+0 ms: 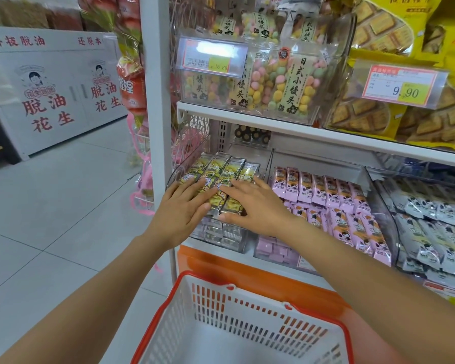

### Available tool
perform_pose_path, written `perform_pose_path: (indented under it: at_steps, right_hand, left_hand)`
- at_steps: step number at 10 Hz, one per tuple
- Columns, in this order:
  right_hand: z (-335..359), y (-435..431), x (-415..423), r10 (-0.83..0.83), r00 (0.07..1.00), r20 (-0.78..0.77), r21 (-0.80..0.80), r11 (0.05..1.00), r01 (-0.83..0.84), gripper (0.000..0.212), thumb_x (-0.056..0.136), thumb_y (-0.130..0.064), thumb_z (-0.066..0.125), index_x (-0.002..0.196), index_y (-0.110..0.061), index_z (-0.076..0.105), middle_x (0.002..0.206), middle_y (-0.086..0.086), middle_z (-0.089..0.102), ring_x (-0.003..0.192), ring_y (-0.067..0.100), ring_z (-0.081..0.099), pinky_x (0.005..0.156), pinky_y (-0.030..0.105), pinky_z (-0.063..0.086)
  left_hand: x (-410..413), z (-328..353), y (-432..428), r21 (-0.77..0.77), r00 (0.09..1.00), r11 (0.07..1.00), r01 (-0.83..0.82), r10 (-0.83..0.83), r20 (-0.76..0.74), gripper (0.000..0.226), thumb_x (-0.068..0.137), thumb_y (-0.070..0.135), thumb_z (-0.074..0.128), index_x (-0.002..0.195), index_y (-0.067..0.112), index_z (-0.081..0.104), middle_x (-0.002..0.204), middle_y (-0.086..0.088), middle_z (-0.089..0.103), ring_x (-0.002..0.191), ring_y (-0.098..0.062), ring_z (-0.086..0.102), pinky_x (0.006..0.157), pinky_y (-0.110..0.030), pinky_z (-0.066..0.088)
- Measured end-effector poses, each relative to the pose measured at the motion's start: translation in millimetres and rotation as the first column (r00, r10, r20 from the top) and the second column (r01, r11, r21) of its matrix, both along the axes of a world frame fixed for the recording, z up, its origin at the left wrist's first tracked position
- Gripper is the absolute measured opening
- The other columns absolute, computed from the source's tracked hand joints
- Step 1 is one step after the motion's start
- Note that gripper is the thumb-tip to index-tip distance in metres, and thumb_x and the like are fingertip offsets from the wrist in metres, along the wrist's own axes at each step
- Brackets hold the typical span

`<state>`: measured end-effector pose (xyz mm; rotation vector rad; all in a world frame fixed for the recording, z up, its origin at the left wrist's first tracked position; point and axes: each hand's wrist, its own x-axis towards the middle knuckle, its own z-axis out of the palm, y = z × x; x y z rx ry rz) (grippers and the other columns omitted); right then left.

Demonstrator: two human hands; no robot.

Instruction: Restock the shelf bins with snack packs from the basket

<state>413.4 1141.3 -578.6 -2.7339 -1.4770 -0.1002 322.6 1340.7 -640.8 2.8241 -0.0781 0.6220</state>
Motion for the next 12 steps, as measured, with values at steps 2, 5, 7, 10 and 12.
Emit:
perform_pose_path:
  at_steps: [2,5,7,10,12]
  right_hand:
    - [4,0,-2,0.016,1.0,0.006,-0.027,1.0,-0.016,0.077,0.091,-0.068,0.04,0.154,-0.027,0.022,0.16,0.006,0.023,0.146,0.021,0.023,0.118,0.036,0.012]
    - [3,0,-2,0.031,0.999,-0.006,-0.026,0.999,-0.031,0.076,0.093,-0.065,0.039,0.155,-0.023,0.02,0.161,0.008,0.019,0.147,0.023,0.022,0.117,0.038,0.018]
    - [3,-8,3,0.087,0.993,-0.081,0.138,0.988,-0.075,0.068,0.096,-0.056,0.046,0.153,-0.023,0.029,0.159,0.003,0.027,0.145,0.021,0.025,0.118,0.038,0.023]
    - [18,-42,8,0.217,0.966,-0.143,0.395,0.907,-0.146,0.023,0.094,-0.021,0.059,0.11,-0.011,0.071,0.098,0.007,0.068,0.093,0.026,0.061,0.077,0.042,0.05]
    - [63,-79,-2,0.21,0.933,-0.29,0.432,0.899,-0.068,0.019,0.094,-0.016,0.057,0.103,-0.01,0.072,0.098,0.006,0.068,0.091,0.025,0.061,0.075,0.04,0.052]
  left_hand:
    - [-2,2,2,0.014,1.0,1.0,0.013,-0.012,-0.006,0.065,0.1,0.061,0.007,0.149,0.035,0.041,0.157,0.003,0.037,0.148,-0.02,0.025,0.12,-0.043,0.012]
    - [-4,3,-1,0.02,1.0,1.0,-0.001,0.002,-0.013,0.065,0.1,0.059,0.008,0.15,0.031,0.04,0.156,0.001,0.038,0.148,-0.021,0.026,0.121,-0.043,0.014]
    - [-5,11,-12,0.012,0.998,0.998,-0.063,0.062,0.025,0.062,0.101,0.05,0.016,0.147,0.022,0.047,0.151,-0.006,0.044,0.14,-0.027,0.038,0.118,-0.048,0.02]
    - [4,42,-62,0.008,0.974,0.976,-0.218,0.218,-0.058,0.056,0.1,0.041,0.025,0.126,0.008,0.063,0.129,-0.013,0.061,0.121,-0.035,0.053,0.101,-0.051,0.038]
    - [3,87,-107,-0.039,0.965,0.974,-0.222,0.214,-0.153,0.054,0.098,0.037,0.029,0.116,0.002,0.065,0.113,-0.02,0.065,0.1,-0.041,0.06,0.086,-0.051,0.049]
